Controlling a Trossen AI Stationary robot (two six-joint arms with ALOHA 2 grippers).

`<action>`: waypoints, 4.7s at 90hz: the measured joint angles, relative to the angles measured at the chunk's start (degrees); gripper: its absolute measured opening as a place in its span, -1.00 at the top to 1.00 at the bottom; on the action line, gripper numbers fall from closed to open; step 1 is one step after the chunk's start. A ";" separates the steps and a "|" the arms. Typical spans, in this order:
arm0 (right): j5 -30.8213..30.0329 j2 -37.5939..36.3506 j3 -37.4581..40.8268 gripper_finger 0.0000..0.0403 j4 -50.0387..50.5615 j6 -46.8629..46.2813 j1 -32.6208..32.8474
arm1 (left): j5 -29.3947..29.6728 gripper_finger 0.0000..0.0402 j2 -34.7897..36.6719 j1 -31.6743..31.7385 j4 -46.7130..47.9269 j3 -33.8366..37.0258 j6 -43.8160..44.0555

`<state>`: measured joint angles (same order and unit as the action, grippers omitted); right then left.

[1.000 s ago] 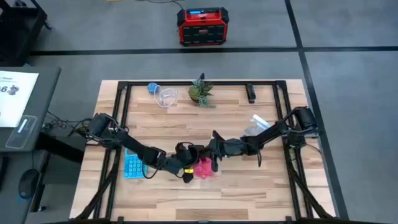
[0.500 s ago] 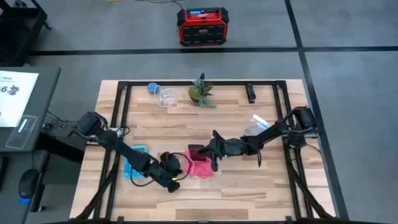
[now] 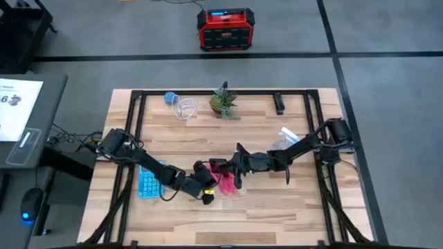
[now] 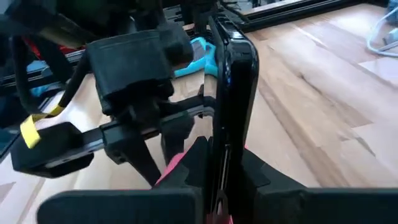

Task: Apply microfiber cloth
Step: Wipe the front of the cellphone with a microfiber cloth

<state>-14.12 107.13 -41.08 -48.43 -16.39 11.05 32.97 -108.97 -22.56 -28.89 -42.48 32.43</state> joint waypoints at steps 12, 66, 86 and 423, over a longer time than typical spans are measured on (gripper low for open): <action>-0.29 0.00 0.00 0.92 0.03 0.03 -0.07 | 3.07 1.00 0.03 0.25 -1.70 0.07 -2.06; -0.08 0.02 0.01 0.92 0.12 -0.03 -0.04 | 9.76 1.00 0.26 -1.87 10.30 -0.22 7.99; 0.28 0.02 0.04 0.92 0.07 -0.02 -0.02 | 10.33 1.00 -0.08 -2.65 2.60 0.17 5.87; 9.53 -9.43 -0.02 0.92 5.05 4.27 0.02 | 9.82 0.05 17.07 -7.78 -1.48 7.82 -6.56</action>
<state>-4.60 97.70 -41.10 -43.38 -12.12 11.07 42.79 -91.90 -30.34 -30.37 -34.66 25.87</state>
